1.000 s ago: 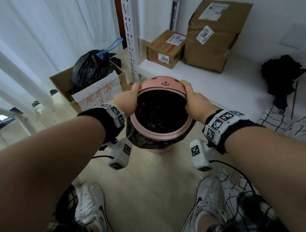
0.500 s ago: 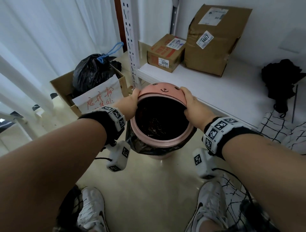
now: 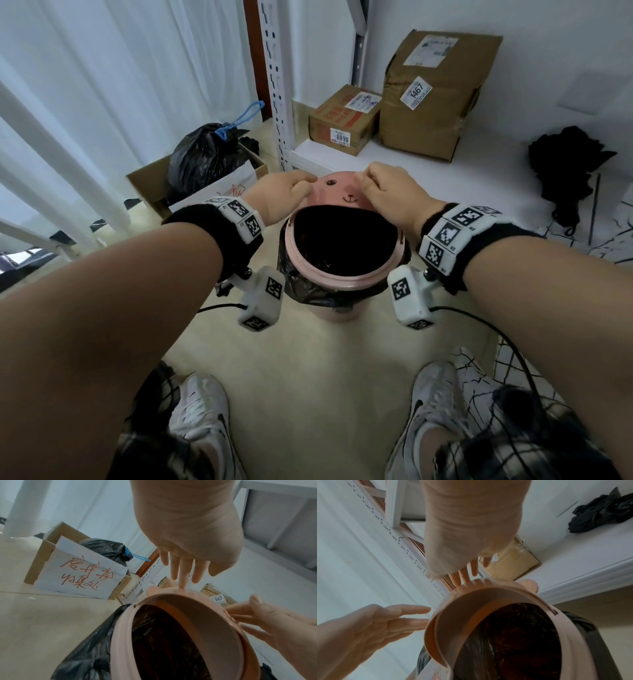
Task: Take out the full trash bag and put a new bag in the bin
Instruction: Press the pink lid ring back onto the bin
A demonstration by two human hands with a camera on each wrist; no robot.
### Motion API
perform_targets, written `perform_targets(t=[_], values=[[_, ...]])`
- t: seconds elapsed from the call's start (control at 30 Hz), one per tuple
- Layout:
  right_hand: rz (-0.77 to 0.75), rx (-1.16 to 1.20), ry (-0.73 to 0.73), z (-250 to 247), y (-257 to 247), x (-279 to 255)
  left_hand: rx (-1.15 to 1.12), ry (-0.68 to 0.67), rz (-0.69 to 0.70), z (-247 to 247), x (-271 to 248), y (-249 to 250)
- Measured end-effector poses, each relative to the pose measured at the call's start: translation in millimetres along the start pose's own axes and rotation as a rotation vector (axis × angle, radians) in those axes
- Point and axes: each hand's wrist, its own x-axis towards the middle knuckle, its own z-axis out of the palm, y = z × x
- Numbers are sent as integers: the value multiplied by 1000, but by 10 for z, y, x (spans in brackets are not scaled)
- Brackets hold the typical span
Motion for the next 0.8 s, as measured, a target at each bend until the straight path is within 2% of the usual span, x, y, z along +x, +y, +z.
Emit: perform_targets(t=[0.13, 0.2, 0.3, 0.37, 0.57, 0.7, 0.8], values=[[-44, -92, 84, -18, -125, -43, 2, -11, 9, -106, -132, 5], [-36, -152, 6, 9, -139, -54, 42, -71, 7, -130, -197, 9], [16, -282, -207, 96, -122, -102, 60, -143, -28, -144, -268, 4], [19, -271, -247, 128, -148, -178, 75, -99, -20, -160, -288, 8], [-40, -316, -211, 97, -253, -390, 202, 130, 28, -189, -161, 19], [28, -263, -140, 34, -269, -405, 208, 118, 5, -124, -98, 83], [187, -265, -194, -14, -225, -386, 260, 87, -7, -61, -75, 110]])
